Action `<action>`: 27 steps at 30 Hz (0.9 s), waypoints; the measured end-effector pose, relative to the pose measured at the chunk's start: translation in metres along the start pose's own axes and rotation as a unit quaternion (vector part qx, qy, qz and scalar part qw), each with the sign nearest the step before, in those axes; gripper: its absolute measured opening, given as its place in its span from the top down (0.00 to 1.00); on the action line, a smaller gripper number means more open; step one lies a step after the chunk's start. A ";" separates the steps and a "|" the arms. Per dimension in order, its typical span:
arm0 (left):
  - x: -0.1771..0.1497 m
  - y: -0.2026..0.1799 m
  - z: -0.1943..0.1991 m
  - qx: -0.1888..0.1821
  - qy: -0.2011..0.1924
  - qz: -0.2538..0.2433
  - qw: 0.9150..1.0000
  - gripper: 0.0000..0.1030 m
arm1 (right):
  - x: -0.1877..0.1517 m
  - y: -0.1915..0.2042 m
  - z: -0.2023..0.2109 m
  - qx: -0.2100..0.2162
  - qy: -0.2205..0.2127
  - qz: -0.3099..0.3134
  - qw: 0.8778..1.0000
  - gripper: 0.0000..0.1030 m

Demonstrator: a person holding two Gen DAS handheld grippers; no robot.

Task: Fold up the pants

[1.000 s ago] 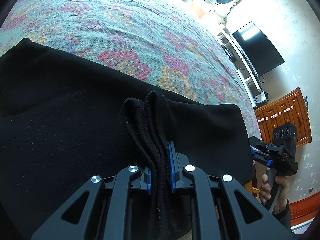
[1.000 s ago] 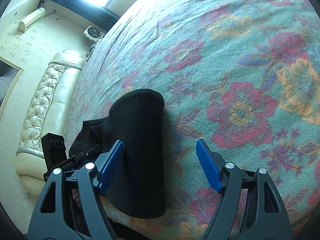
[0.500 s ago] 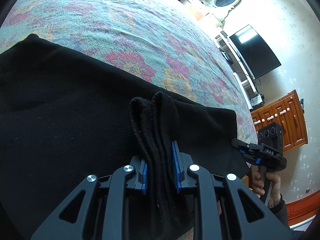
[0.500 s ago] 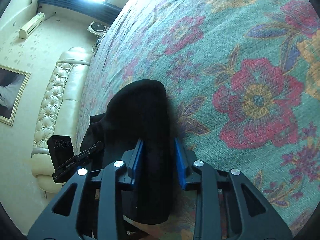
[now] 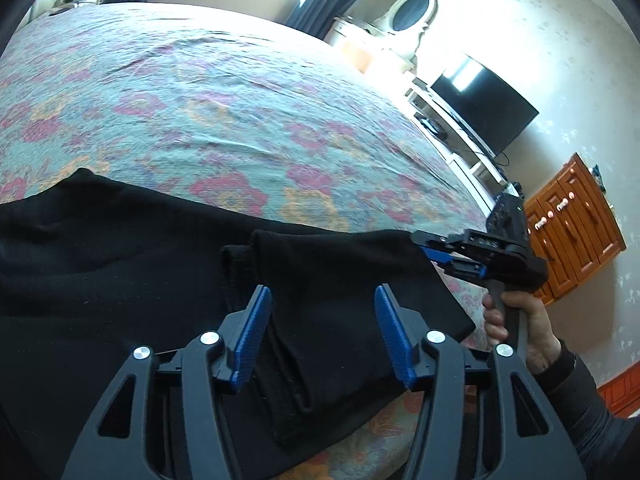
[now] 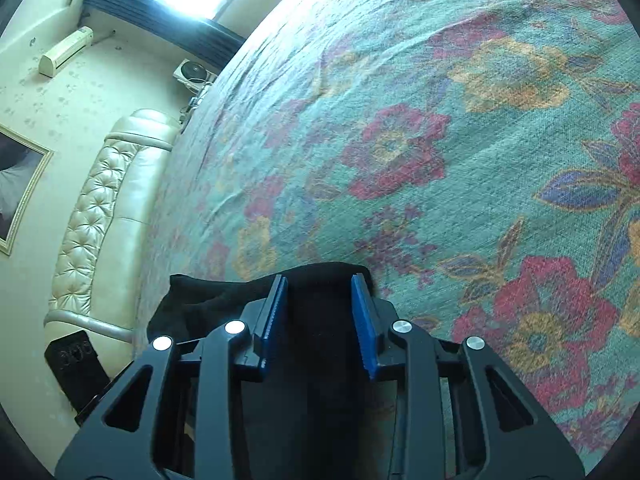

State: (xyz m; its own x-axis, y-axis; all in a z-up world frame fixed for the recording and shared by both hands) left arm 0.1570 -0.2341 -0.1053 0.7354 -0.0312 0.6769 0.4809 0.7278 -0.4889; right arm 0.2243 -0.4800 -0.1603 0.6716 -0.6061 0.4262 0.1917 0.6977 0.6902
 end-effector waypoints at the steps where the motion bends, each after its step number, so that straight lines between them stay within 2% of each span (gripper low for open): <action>1: -0.006 -0.004 -0.007 -0.002 0.012 -0.005 1.000 0.46 | 0.000 -0.006 -0.001 -0.007 0.000 -0.006 1.000 0.68; 4: -0.025 -0.001 -0.018 0.012 0.039 -0.006 0.999 0.46 | -0.001 -0.013 0.010 0.006 -0.003 -0.031 0.999 0.67; 6: -0.033 0.005 -0.021 0.014 0.047 0.006 0.999 0.46 | -0.003 -0.009 0.029 0.016 -0.017 -0.026 0.999 0.66; 11: -0.041 0.014 -0.024 0.011 0.047 0.024 0.999 0.46 | -0.031 0.015 0.071 0.051 -0.014 0.021 0.998 0.66; 14: -0.042 0.015 -0.026 0.012 0.048 0.027 0.998 0.46 | -0.060 0.031 0.086 0.077 0.007 0.043 0.996 0.66; 17: -0.044 0.017 -0.026 0.010 0.044 0.031 0.999 0.46 | -0.092 0.026 0.083 0.048 0.046 0.076 0.995 0.66; 19: -0.044 0.019 -0.025 0.004 0.040 0.033 0.999 0.46 | -0.102 0.017 0.079 0.021 0.052 0.096 0.994 0.70; 21: -0.041 0.019 -0.018 -0.002 0.031 0.043 0.999 0.46 | -0.104 0.015 0.078 0.015 0.054 0.097 0.994 0.70; 23: -0.037 0.022 -0.005 0.003 0.024 0.050 0.998 0.46 | -0.097 0.024 0.085 0.018 0.046 0.093 0.994 0.67; 24: -0.033 0.025 0.006 0.006 0.015 0.049 0.999 0.46 | -0.091 0.030 0.091 0.022 0.036 0.091 0.995 0.63; 25: -0.027 0.030 0.020 0.010 0.000 0.049 0.999 0.46 | -0.086 0.037 0.099 0.026 0.022 0.092 0.995 0.54; 27: -0.017 0.047 0.052 0.020 -0.033 0.061 0.997 0.43 | -0.077 0.049 0.111 0.033 -0.002 0.098 0.995 0.44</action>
State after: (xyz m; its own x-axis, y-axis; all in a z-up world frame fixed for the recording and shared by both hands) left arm 0.1421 -0.1638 -0.1108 0.7538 0.1033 0.6489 0.3695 0.7500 -0.5486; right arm 0.1027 -0.4415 -0.0942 0.6886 -0.4620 0.5589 0.0088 0.7760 0.6306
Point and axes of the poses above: each gripper's, at about its wrist camera, not at the fingertips, and z roughly against the way its jaws point, y to its left, x to its top, the point moved 9 cm from there along -z, roughly the way its jaws point, and after that the axes turned 11 degrees about -y, right-handed, at the moved point
